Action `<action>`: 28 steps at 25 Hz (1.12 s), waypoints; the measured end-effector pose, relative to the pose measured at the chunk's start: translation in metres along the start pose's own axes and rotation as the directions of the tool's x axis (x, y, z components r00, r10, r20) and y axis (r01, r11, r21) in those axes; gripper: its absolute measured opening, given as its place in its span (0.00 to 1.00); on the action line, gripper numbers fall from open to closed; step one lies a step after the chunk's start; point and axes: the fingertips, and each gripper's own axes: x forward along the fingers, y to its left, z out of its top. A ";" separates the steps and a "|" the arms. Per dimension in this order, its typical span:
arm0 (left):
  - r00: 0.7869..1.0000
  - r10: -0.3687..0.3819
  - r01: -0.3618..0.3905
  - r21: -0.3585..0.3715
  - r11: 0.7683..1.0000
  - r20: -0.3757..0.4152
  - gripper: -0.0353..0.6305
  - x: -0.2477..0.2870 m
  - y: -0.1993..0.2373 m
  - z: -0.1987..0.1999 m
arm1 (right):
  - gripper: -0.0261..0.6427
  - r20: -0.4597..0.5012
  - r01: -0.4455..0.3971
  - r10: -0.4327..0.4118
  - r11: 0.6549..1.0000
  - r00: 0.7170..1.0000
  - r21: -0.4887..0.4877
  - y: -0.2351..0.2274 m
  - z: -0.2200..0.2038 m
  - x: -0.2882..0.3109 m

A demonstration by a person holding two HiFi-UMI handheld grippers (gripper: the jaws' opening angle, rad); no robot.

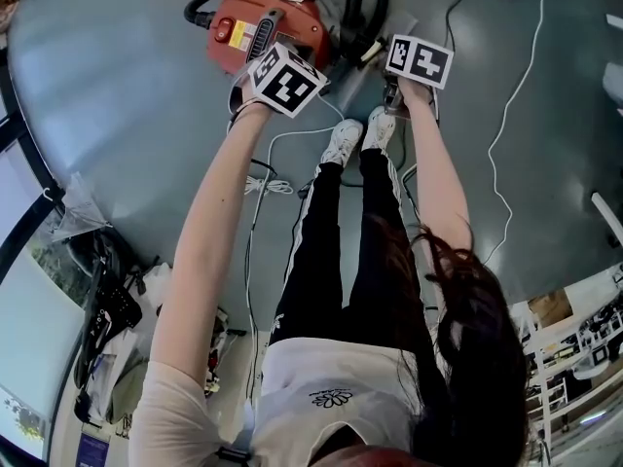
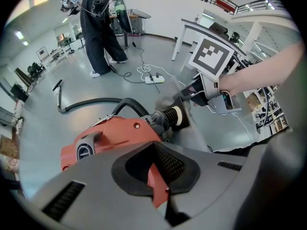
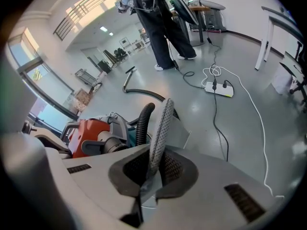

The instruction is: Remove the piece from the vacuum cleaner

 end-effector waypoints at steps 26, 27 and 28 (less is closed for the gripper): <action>0.999 0.033 -0.034 0.007 0.999 0.013 0.06 -0.004 -0.004 -0.002 | 0.07 -0.118 0.221 -0.219 0.975 0.969 0.008 -0.126 -0.095 -0.039; 0.999 0.034 -0.034 0.010 0.999 0.008 0.06 -0.004 -0.004 -0.001 | 0.07 -0.118 0.217 -0.215 0.976 0.970 0.006 -0.123 -0.095 -0.039; 0.999 0.034 -0.034 0.010 0.999 0.004 0.06 -0.005 -0.005 -0.001 | 0.07 -0.117 0.211 -0.210 0.977 0.971 -0.002 -0.119 -0.095 -0.039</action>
